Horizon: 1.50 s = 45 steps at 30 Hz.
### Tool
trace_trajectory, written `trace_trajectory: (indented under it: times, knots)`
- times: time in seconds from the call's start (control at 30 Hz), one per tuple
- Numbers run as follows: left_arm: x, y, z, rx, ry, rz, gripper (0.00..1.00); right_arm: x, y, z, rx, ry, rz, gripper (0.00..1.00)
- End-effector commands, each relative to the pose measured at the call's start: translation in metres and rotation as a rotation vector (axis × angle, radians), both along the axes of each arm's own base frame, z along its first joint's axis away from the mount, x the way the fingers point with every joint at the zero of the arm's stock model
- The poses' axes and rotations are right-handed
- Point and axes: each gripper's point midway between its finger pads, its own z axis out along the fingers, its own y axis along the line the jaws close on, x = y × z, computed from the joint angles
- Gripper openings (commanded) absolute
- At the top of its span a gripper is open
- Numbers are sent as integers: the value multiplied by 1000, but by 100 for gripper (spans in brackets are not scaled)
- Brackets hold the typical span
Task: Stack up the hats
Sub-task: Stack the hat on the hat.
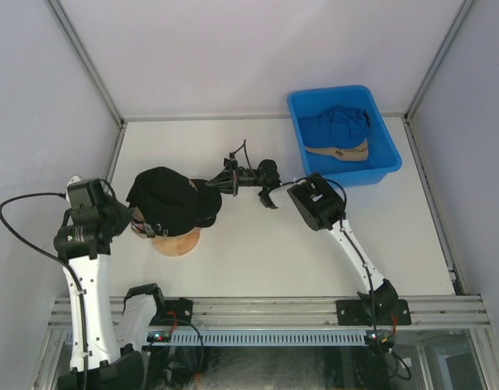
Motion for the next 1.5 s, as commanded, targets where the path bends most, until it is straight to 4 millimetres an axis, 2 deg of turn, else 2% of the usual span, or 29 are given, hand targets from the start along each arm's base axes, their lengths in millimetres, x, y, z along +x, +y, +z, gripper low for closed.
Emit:
trace_trajectory:
  times: [0.0, 0.43, 0.87, 1.1, 1.47]
  knots:
    - [-17, 3, -11, 26, 56, 10, 0, -10, -6, -13, -70, 79, 56, 0]
    - [-48, -2, -33, 16, 149, 17, 0, -26, -5, -45, -160, 67, 84, 0]
    - [-63, -9, -66, -19, 261, -3, 0, -41, -1, -76, -275, 50, 106, 0]
    - [-56, -15, -77, -57, 290, -26, 0, -48, -4, -99, -373, 41, 116, 0]
    - [-32, -32, -87, -83, 317, -99, 0, -46, -12, -112, -417, 61, 89, 0]
